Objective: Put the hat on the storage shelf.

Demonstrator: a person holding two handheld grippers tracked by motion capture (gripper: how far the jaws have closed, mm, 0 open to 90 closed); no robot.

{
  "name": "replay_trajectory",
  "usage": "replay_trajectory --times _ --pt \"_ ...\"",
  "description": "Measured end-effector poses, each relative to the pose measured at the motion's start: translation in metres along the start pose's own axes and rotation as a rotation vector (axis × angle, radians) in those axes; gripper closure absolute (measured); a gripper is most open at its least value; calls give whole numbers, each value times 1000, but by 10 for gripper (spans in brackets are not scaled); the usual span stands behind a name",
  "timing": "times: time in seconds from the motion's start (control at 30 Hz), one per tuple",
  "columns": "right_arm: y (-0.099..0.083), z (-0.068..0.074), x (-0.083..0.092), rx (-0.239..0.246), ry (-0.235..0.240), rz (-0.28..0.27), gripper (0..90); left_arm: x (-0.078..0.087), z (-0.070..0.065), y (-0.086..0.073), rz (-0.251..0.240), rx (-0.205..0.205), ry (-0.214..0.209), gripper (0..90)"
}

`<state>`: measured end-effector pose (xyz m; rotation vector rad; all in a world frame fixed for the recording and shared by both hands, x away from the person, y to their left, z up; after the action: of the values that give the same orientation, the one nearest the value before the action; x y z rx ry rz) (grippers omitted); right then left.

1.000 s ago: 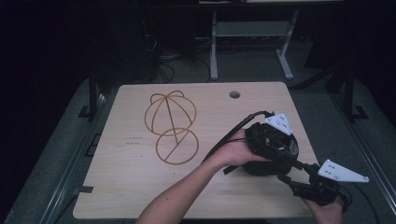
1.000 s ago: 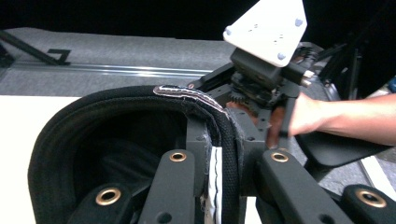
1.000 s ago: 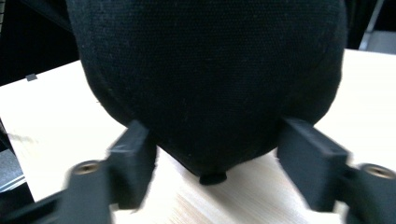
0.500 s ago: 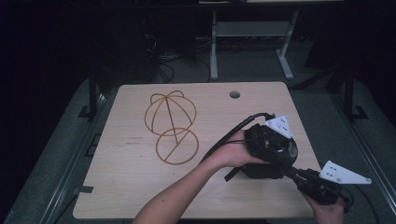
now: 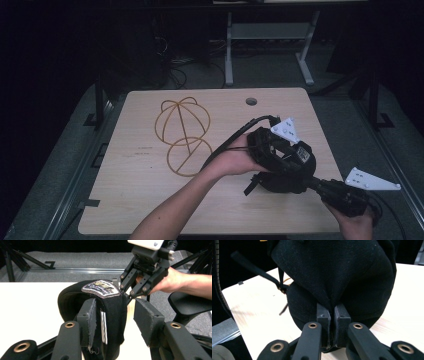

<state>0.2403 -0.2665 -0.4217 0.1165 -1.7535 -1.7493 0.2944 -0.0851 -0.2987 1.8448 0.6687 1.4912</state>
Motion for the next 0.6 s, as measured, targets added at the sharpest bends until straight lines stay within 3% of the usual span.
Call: replay_trajectory --times 0.2,0.6 --pt "6 -4 0 16 10 17 851 13 -1 -11 15 6 34 493" --pt "17 -18 5 26 21 26 851 41 -3 -46 -17 68 94 444"
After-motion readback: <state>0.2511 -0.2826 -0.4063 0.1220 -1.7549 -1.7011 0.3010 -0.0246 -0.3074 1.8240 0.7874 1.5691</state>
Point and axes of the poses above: each handheld gripper's, and its own axes: x roughly backward along the jaws, y roughly out of its top, z roughly to its left, the point moved 5 cm from there along -x, roughly forward along the jaws, and after that the axes turned 15 degrees about -y, right-handed, at the moved point
